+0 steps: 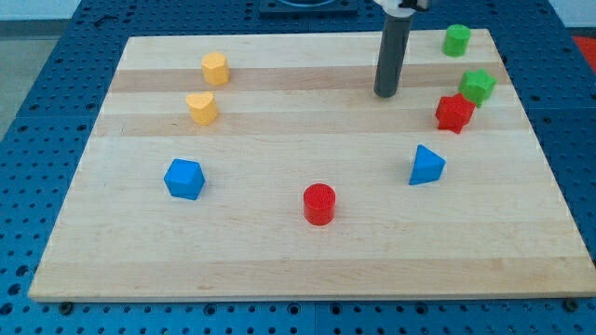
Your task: Slide the red star slightly right
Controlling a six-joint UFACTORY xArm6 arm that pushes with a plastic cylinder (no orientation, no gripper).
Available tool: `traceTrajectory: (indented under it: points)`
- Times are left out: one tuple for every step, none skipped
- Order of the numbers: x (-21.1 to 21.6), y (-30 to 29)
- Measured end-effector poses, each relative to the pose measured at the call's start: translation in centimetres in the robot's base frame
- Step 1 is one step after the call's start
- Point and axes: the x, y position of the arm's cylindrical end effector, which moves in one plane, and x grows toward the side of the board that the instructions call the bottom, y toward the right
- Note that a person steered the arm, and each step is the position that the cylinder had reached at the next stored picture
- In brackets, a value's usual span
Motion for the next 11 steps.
traceTrajectory:
  points:
    - [0.9, 1.9]
    - [1.6, 4.0]
    - [2.4, 5.2]
    - [3.3, 5.2]
    - [4.3, 5.2]
    - [5.0, 5.3]
    - [5.3, 6.9]
    - [5.3, 9.0]
    - [5.3, 10.4]
    - [5.3, 10.7]
    - [5.5, 9.4]
